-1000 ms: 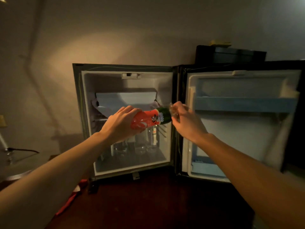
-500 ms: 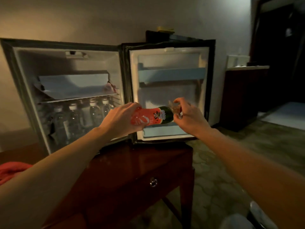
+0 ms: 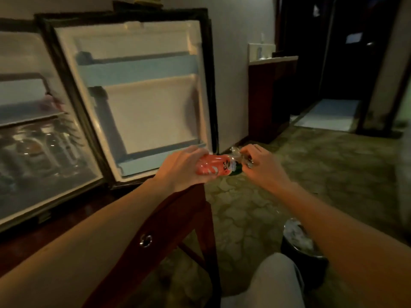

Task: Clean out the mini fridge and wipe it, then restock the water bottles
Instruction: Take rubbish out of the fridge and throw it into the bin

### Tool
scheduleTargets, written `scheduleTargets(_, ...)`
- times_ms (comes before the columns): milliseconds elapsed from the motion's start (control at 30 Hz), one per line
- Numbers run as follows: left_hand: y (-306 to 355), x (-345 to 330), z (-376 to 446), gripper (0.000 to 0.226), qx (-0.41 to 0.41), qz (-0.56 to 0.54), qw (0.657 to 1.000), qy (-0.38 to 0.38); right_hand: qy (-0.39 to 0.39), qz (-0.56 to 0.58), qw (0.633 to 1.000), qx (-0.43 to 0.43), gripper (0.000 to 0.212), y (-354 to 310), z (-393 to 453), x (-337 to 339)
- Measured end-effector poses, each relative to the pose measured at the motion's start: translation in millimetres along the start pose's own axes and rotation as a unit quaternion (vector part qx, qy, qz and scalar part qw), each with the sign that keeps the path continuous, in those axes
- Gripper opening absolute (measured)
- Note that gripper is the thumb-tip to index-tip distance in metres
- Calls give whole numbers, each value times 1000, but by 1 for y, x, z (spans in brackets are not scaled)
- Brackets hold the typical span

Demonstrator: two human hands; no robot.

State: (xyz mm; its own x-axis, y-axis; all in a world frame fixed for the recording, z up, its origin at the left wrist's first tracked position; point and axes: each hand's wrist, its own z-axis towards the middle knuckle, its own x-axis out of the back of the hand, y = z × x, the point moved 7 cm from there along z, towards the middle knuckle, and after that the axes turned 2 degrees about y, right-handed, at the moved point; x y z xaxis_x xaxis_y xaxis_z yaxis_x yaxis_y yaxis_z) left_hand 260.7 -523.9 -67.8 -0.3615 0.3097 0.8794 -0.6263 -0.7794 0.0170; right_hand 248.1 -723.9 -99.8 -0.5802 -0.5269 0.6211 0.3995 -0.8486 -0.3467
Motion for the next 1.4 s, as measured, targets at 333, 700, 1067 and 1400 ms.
scheduleTargets(333,82,-164,64,72,-42,-118,987,-102,-62,-97,976,-183,14,177,-91,5)
scheduleTargets(700,143,-380,98,81,-32,-147,950,-274,-93,-121,920,-361,15,348,-193,-25)
scheduleTargets(1067,170,-551,124,72,15,-157,927,-340,-138,-38,874,-465,17,469,-248,-136)
scheduleTargets(1400,196,-639,127,70,0,-101,932,-347,-200,-25,824,-530,20,533,-285,-223)
